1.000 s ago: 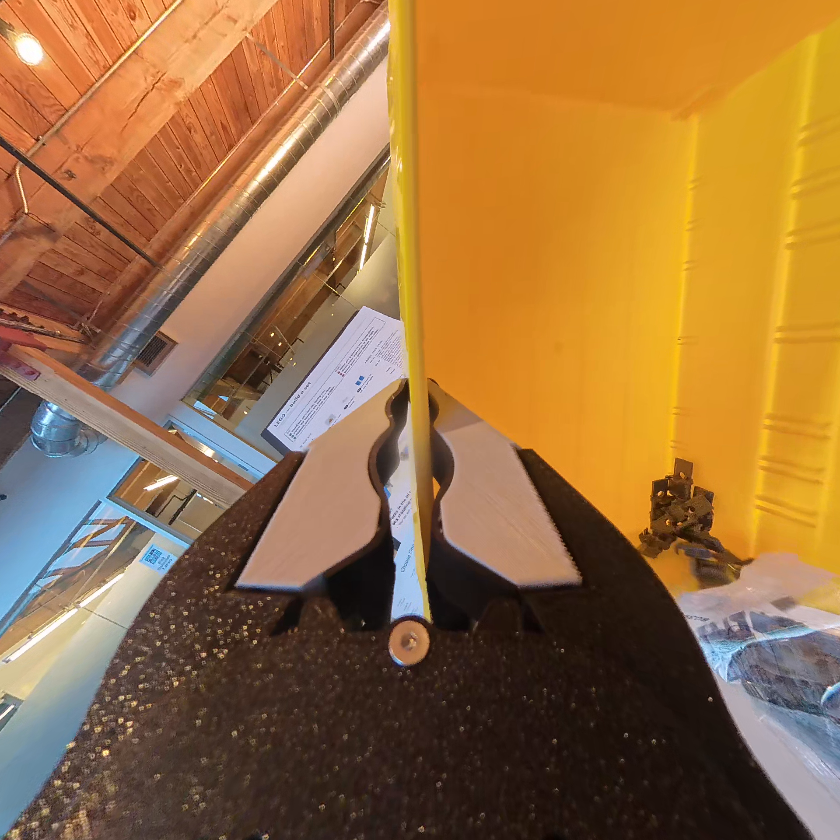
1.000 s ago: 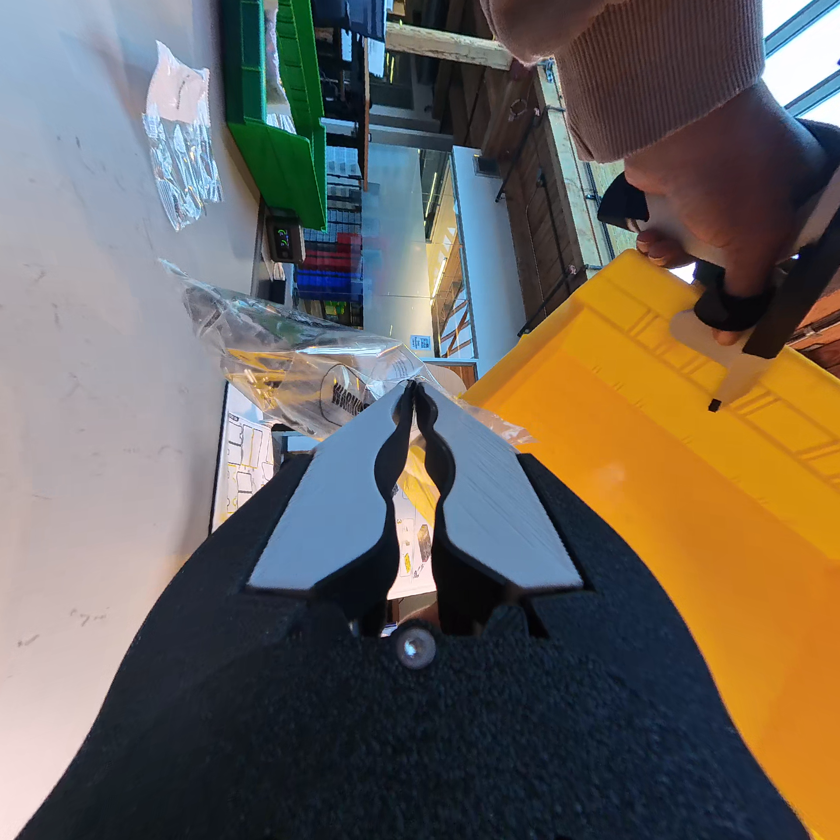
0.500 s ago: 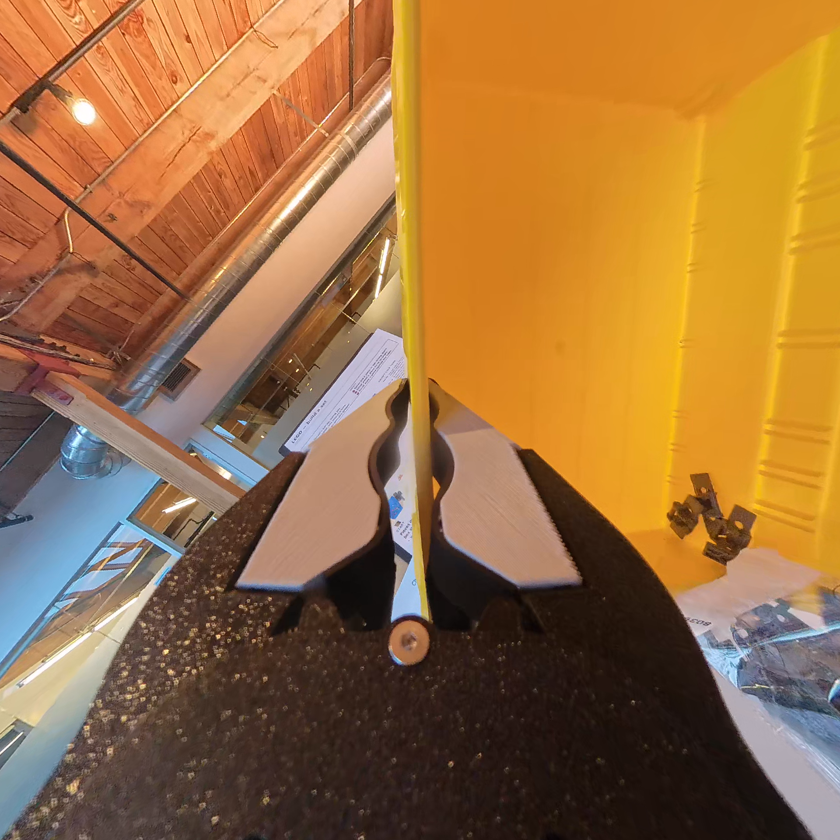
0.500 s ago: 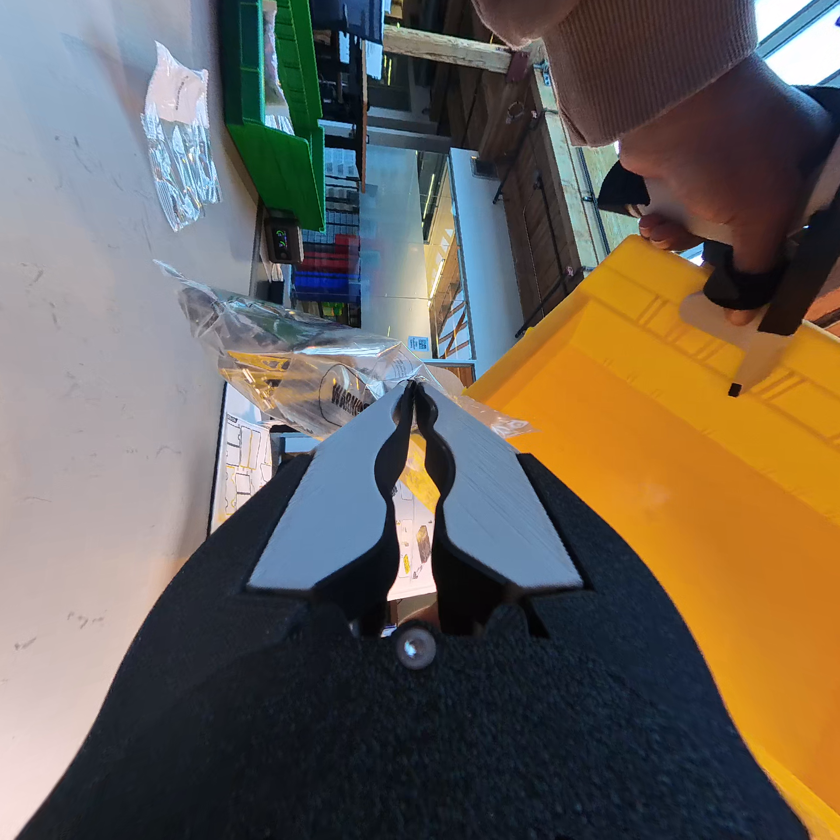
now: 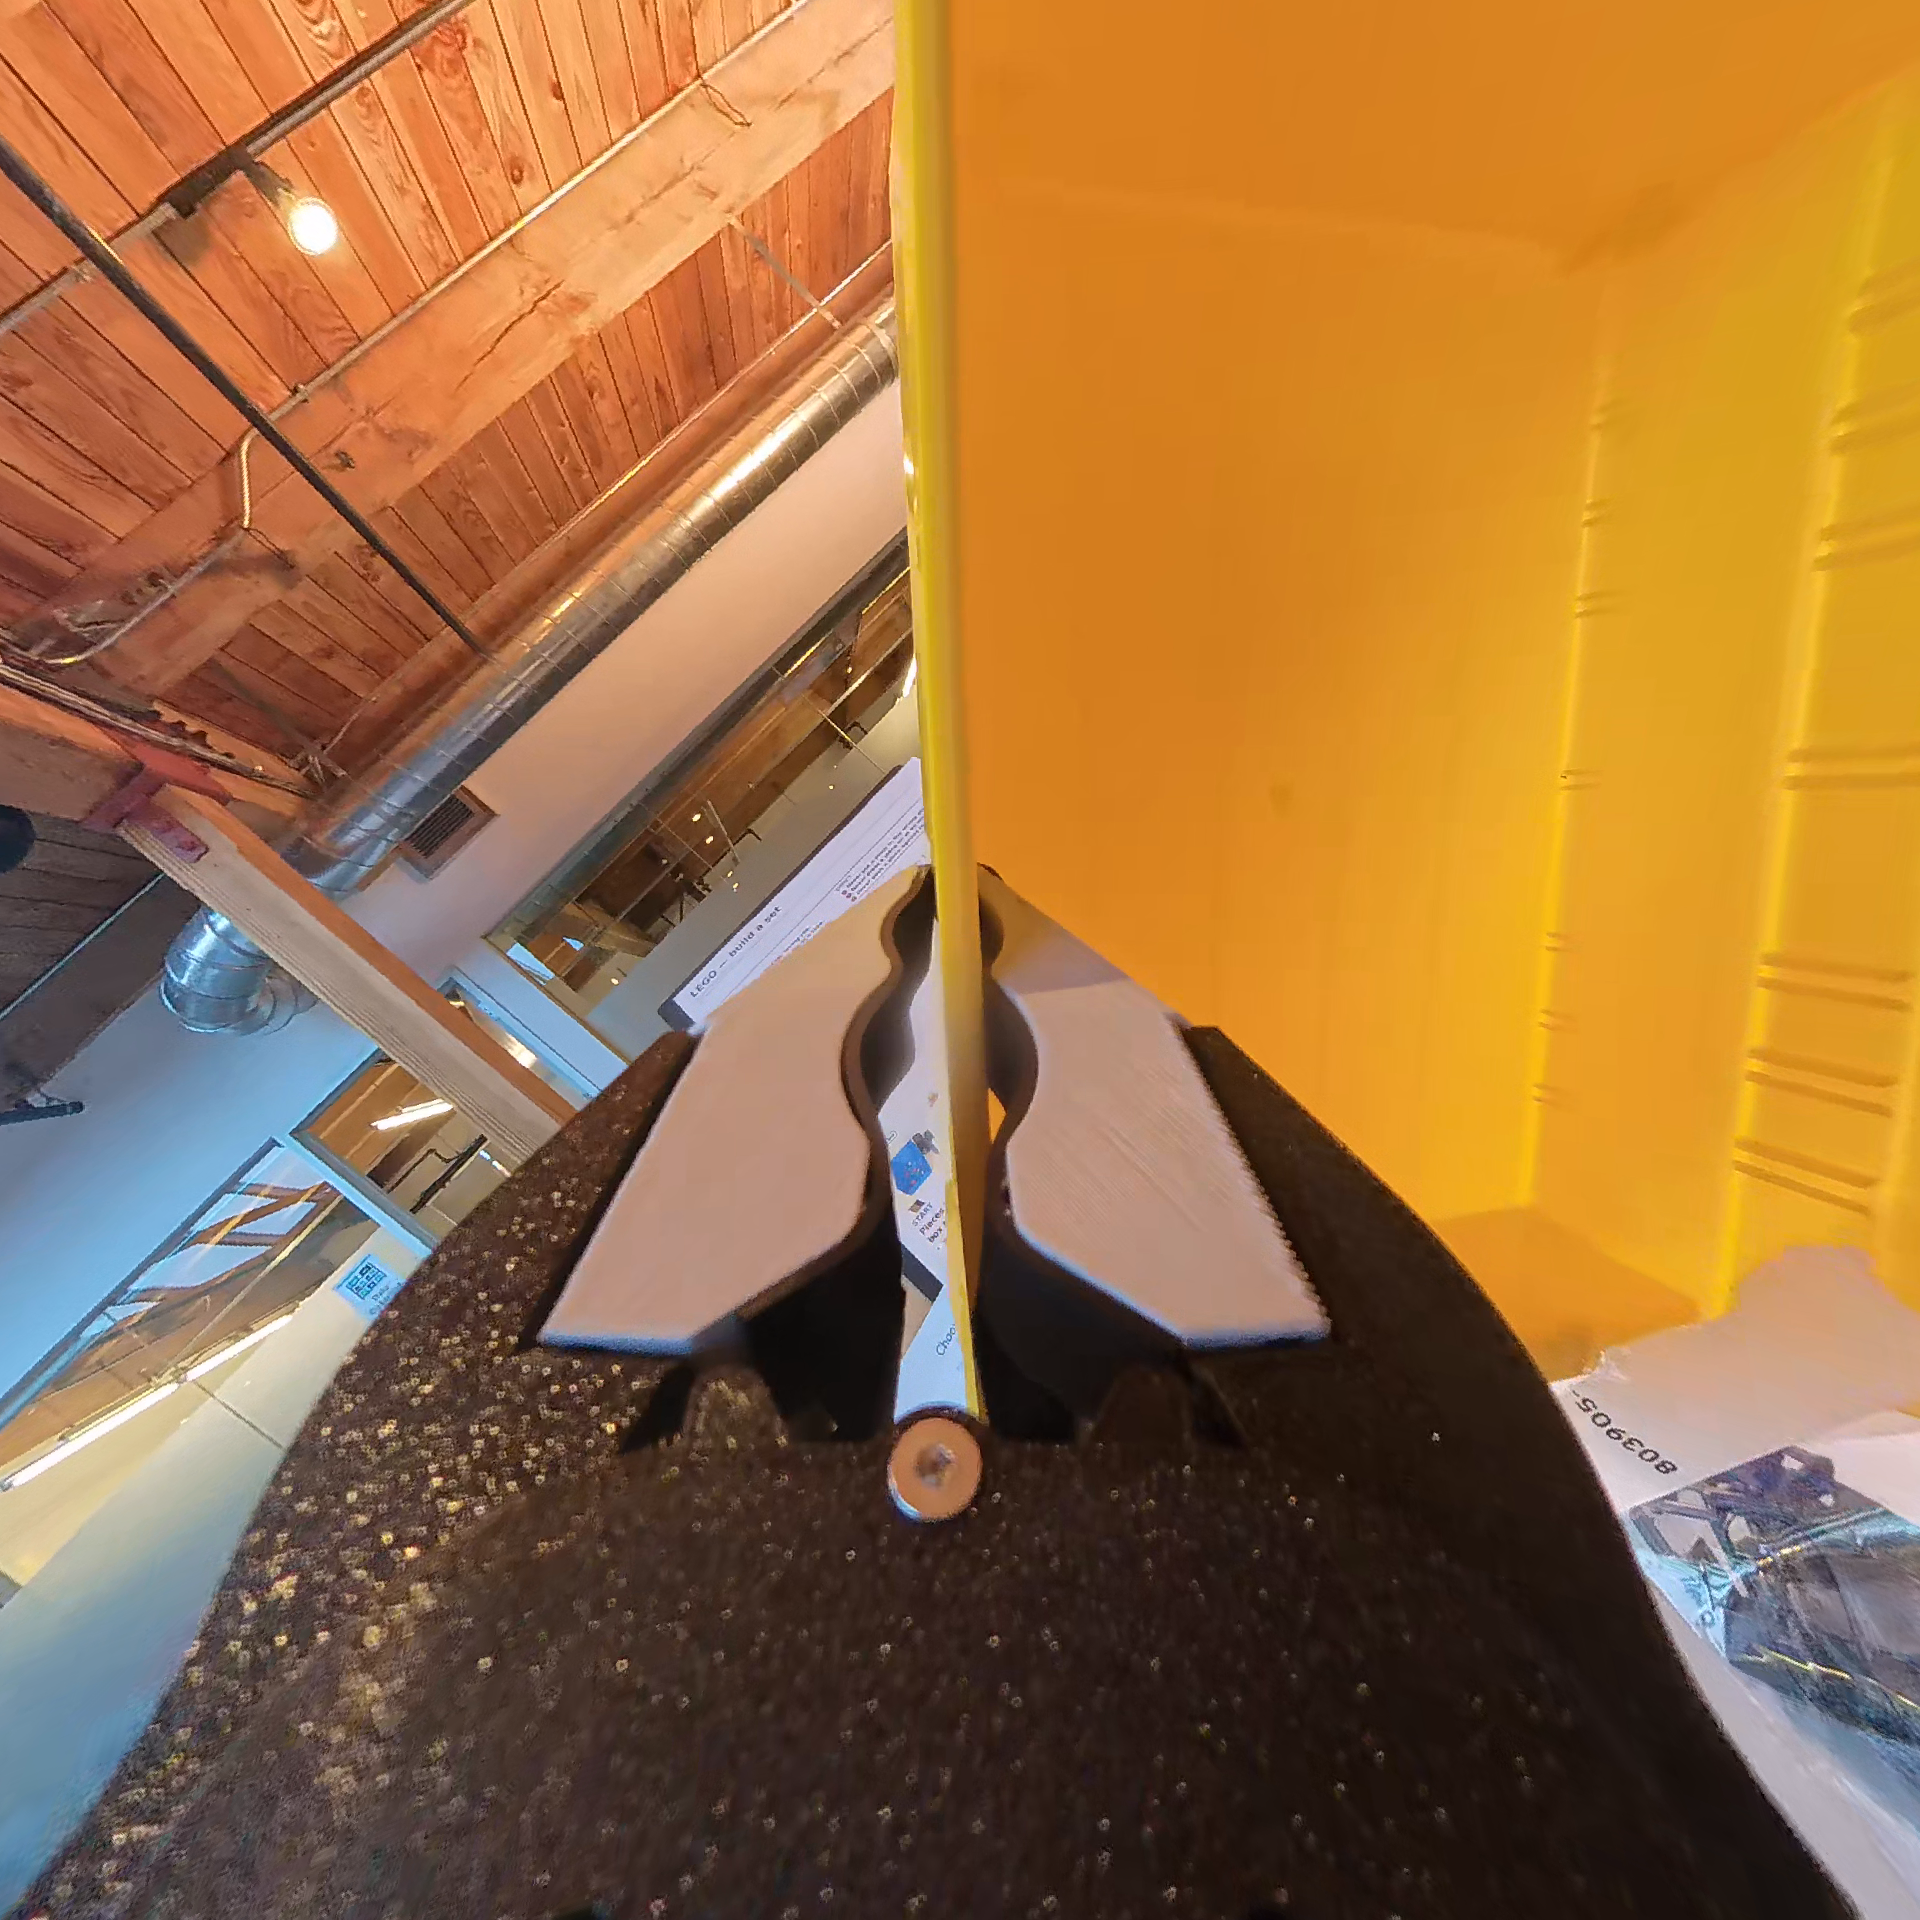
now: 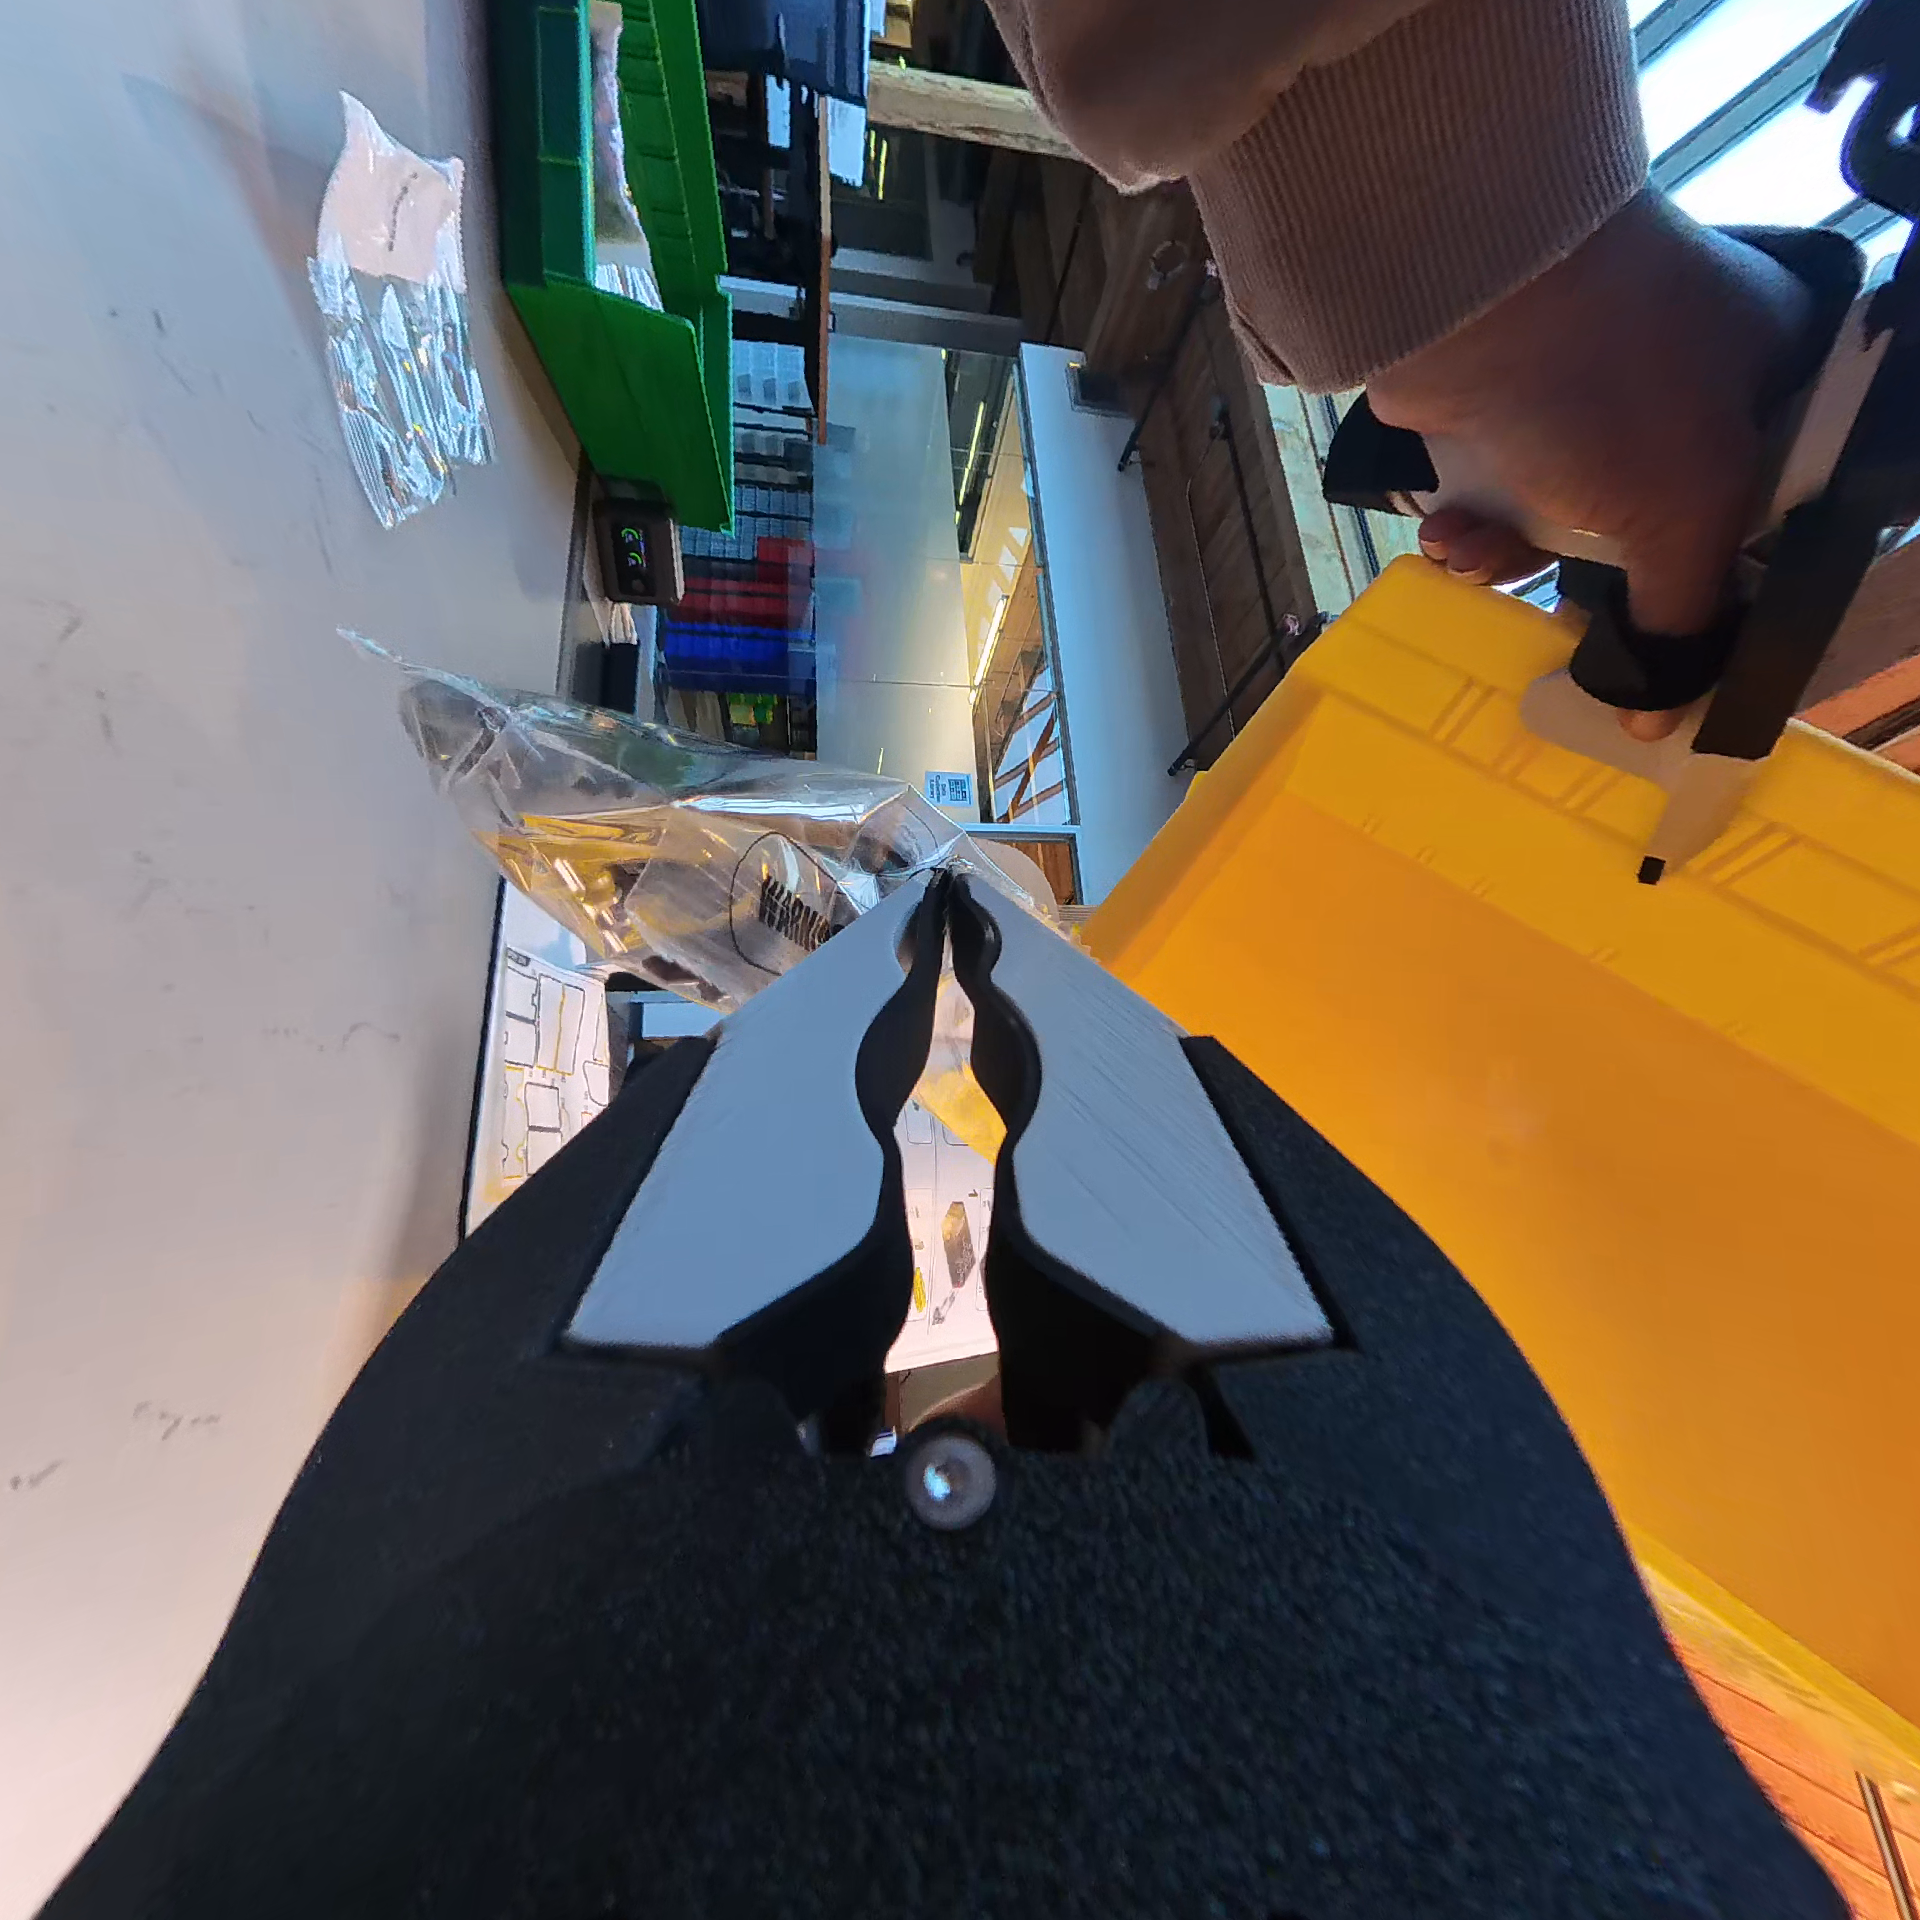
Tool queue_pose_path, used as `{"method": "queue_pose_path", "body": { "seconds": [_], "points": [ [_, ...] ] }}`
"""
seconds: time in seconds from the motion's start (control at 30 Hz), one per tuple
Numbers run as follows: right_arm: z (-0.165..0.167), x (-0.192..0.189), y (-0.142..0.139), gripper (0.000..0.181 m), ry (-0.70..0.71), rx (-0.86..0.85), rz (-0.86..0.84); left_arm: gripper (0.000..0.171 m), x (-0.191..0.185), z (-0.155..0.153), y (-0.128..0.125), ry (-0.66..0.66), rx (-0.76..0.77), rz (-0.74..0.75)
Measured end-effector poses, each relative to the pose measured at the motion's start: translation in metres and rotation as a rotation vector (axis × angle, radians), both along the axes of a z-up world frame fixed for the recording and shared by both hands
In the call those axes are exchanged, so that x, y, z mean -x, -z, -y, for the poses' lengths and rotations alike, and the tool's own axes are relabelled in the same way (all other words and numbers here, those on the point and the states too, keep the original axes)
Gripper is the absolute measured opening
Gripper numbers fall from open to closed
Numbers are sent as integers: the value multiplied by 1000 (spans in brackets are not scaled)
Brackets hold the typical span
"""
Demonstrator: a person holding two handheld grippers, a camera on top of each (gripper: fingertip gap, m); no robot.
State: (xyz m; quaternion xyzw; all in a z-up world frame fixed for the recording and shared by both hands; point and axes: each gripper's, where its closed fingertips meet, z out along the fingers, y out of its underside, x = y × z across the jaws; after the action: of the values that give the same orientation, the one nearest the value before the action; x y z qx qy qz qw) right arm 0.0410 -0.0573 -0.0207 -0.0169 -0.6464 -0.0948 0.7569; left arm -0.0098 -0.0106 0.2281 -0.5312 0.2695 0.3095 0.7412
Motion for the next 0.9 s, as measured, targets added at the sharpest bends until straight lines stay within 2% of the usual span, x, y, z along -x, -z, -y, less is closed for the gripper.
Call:
{"method": "queue_pose_path", "body": {
  "seconds": [0.13,0.33,0.53,0.67,0.9],
  "points": [
    [1,0,-2,0,-4,0,-6,2,16,-6,-5,-16,28,48],
    [9,0,3,0,-28,-1,-2,2,63,-12,-19,-60,75,169],
    [17,-2,5,0,-45,15,-2,1,121,-17,-6,-111,242,326],
    [22,-10,14,0,-55,48,6,1,176,-14,32,-147,471,498],
    [25,-26,28,0,-59,92,12,1,266,16,146,-221,746,872]
  ]
}}
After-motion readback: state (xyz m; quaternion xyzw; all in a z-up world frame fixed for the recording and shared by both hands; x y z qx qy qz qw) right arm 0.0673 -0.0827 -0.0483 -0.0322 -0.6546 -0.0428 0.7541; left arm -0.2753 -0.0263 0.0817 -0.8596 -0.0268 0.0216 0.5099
